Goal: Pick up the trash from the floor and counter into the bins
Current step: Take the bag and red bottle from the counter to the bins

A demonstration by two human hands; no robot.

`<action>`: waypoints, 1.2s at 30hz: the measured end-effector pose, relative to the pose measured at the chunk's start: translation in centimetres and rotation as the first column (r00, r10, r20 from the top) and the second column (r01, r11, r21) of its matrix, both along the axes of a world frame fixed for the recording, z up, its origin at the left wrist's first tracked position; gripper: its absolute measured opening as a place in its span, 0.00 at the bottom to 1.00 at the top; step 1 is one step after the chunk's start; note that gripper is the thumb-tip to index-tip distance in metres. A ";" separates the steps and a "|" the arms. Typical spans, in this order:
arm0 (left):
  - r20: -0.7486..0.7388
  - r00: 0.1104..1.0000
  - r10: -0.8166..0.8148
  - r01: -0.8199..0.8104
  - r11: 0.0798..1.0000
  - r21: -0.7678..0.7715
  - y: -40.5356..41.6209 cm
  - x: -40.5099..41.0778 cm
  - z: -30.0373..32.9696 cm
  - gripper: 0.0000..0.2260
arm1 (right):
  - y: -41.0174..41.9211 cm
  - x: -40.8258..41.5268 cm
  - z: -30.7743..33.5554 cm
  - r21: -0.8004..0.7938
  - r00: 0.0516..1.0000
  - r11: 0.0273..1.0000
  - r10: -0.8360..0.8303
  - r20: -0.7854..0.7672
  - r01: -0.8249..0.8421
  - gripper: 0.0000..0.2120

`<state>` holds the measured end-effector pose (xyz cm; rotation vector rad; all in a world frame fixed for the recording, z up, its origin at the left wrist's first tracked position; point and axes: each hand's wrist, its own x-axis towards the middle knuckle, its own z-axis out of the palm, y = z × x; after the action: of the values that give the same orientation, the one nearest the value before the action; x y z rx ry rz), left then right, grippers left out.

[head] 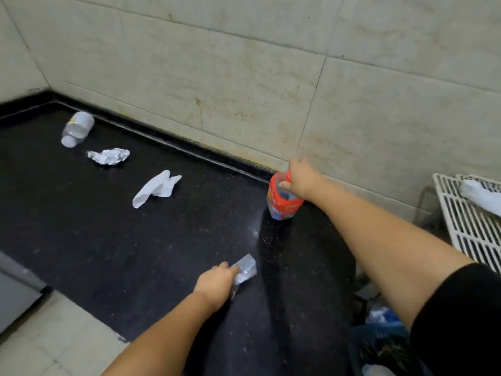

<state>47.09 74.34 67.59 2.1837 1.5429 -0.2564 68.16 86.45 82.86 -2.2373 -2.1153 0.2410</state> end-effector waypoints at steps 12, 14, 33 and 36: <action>0.095 0.573 0.814 -0.816 0.578 -0.022 -20.5 -9.8 1.5 0.11 | -13.2 -18.3 -0.5 0.093 0.735 0.769 0.633 -0.241 -0.632 0.23; 0.099 0.443 0.891 -0.895 0.447 -0.013 -26.2 -12.7 1.7 0.11 | -17.4 -23.7 -0.5 0.092 0.635 0.670 0.732 -0.247 -0.736 0.22; -0.150 -0.444 0.883 -0.883 -0.460 -0.093 -84.7 -21.1 -3.2 0.13 | -72.3 -51.8 -13.9 -0.307 -0.036 -0.113 0.969 -0.244 -0.945 0.25; -0.131 -0.537 0.834 -0.828 -0.550 -0.111 -89.8 -21.3 -5.6 0.15 | -79.0 -53.1 -17.5 -0.372 -0.122 -0.198 0.968 -0.220 -0.907 0.24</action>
<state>25.81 -15.44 61.95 -0.3579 2.5599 0.3263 15.04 7.47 65.36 0.1635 -3.5793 0.5956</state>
